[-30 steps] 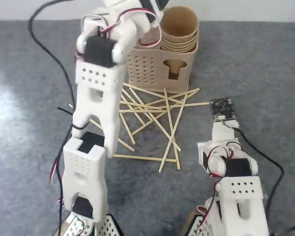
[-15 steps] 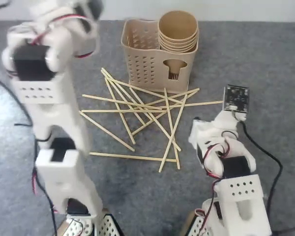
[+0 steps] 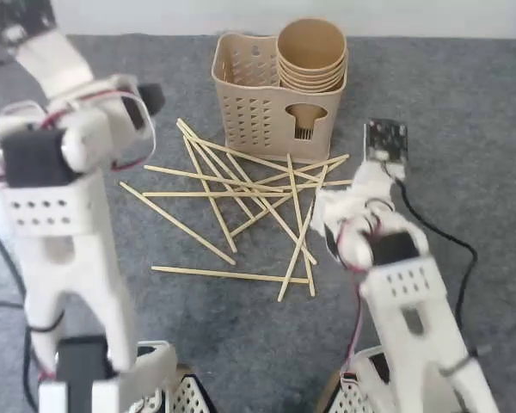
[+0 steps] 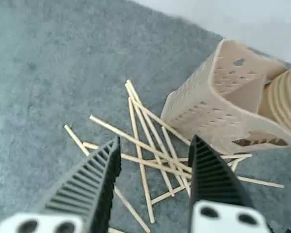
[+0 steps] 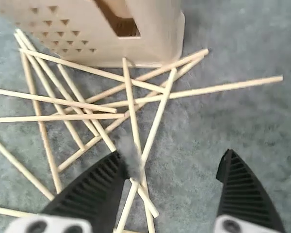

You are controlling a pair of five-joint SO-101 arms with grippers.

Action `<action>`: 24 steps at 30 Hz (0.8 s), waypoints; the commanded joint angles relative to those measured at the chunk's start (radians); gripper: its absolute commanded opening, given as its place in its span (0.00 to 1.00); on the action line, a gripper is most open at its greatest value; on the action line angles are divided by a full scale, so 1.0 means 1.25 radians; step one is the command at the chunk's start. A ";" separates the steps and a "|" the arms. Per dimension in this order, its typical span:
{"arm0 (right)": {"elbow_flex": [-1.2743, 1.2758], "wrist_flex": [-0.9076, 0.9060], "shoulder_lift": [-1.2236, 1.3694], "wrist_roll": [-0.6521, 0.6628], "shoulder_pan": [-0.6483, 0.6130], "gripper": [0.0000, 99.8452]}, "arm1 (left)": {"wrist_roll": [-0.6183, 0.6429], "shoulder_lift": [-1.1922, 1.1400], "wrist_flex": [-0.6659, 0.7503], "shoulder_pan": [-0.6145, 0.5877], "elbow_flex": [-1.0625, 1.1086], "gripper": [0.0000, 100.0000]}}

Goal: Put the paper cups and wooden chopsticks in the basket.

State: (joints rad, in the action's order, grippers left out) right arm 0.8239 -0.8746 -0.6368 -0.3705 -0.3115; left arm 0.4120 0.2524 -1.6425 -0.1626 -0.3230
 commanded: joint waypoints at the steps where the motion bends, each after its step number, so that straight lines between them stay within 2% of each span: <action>1: -0.095 -0.003 0.122 -0.038 -0.007 0.28 | -0.010 0.131 0.134 -0.032 0.256 0.21; 9: -0.119 0.107 0.326 -0.112 -0.007 0.28 | -0.047 0.311 0.419 -0.068 0.747 0.21; 13: -0.133 0.129 0.373 -0.119 -0.031 0.28 | -0.047 0.406 0.540 -0.066 0.919 0.21; 20: -0.139 0.171 0.401 -0.120 -0.066 0.28 | -0.047 0.556 0.576 -0.061 1.024 0.21; 24: -0.142 0.198 0.443 -0.120 -0.067 0.28 | -0.047 0.567 0.577 -0.061 1.042 0.21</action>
State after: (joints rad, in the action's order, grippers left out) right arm 0.6997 -0.6582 -0.0905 -0.5086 -0.3867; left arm 0.3613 0.9229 -0.9429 -0.2394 0.9782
